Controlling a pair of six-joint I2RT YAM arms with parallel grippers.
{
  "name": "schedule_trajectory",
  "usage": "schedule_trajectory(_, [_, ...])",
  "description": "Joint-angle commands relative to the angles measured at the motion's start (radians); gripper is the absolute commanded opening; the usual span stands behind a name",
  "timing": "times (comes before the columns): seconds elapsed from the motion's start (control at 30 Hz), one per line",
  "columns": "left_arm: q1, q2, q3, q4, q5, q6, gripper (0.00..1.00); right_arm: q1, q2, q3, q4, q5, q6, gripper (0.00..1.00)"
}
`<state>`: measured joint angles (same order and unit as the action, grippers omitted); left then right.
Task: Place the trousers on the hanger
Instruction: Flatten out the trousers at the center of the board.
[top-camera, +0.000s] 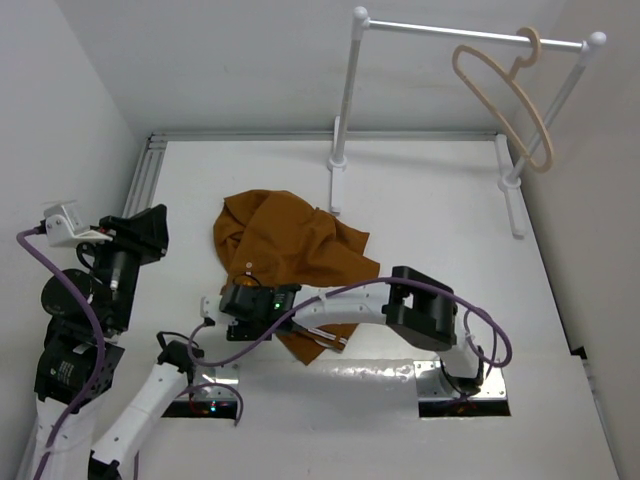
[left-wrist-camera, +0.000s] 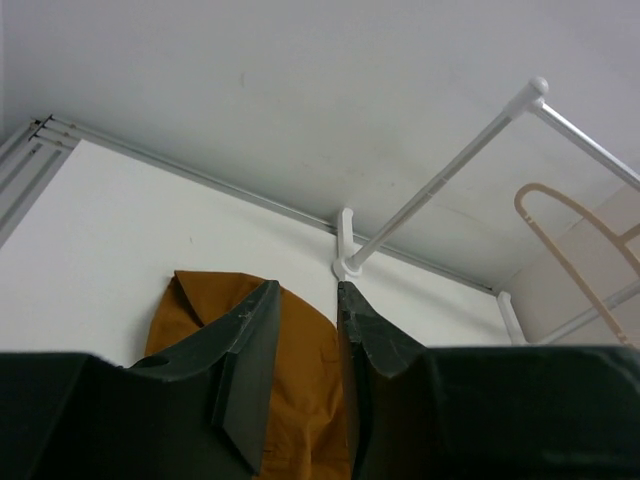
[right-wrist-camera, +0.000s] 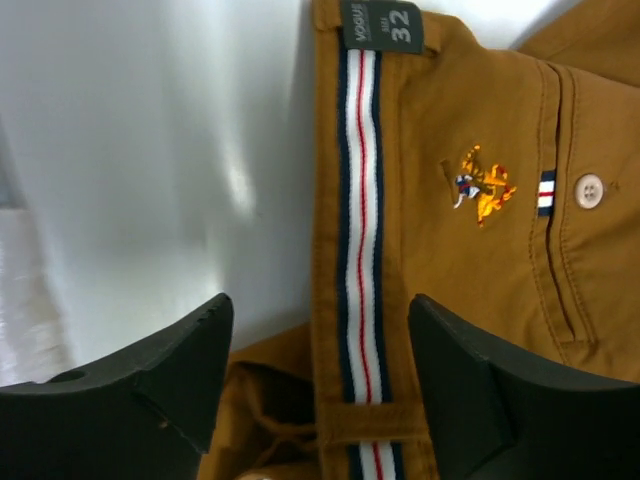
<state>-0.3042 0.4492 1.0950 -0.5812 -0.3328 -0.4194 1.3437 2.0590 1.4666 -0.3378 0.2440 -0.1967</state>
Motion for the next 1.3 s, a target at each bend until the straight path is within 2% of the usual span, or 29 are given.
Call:
schedule_trajectory(0.0, [-0.001, 0.011, 0.026, -0.003, 0.0, 0.018, 0.28, -0.002, -0.007, -0.007, 0.087, 0.083, -0.101, 0.71])
schedule_trajectory(0.13, [-0.001, 0.005, 0.002, 0.023, 0.015, 0.016, 0.28, -0.002, -0.002, -0.104, 0.259, 0.182, -0.177, 0.72])
schedule_trajectory(0.23, [-0.001, 0.014, 0.006, 0.013, 0.018, 0.016, 0.28, -0.002, 0.007, -0.176, 0.448, 0.251, -0.227, 0.73])
schedule_trajectory(0.4, [-0.001, 0.02, -0.02, 0.021, 0.026, 0.013, 0.28, -0.002, 0.036, -0.235, 0.618, 0.342, -0.26, 0.68])
schedule_trajectory(0.5, [-0.001, 0.014, -0.047, 0.046, 0.031, 0.004, 0.28, -0.002, 0.006, -0.278, 0.706, 0.37, -0.227, 0.55])
schedule_trajectory(0.6, [-0.001, 0.034, -0.058, 0.04, 0.038, -0.001, 0.28, -0.003, -0.072, -0.311, 0.747, 0.362, -0.157, 0.31])
schedule_trajectory(0.8, [-0.001, 0.091, -0.107, 0.072, 0.058, -0.038, 0.28, -0.008, -0.226, -0.377, 0.804, 0.391, -0.052, 0.0])
schedule_trajectory(1.0, [-0.001, 0.158, -0.171, 0.115, 0.13, -0.073, 0.34, -0.06, -0.399, -0.495, 0.824, 0.468, 0.063, 0.0])
schedule_trajectory(1.1, [-0.001, 0.198, -0.211, 0.145, 0.175, -0.099, 0.37, -0.138, -0.538, -0.618, 0.816, 0.523, 0.153, 0.0])
schedule_trajectory(1.27, [-0.001, 0.275, -0.293, 0.207, 0.218, -0.174, 0.39, -0.342, -0.801, -0.797, 0.748, 0.576, 0.351, 0.0])
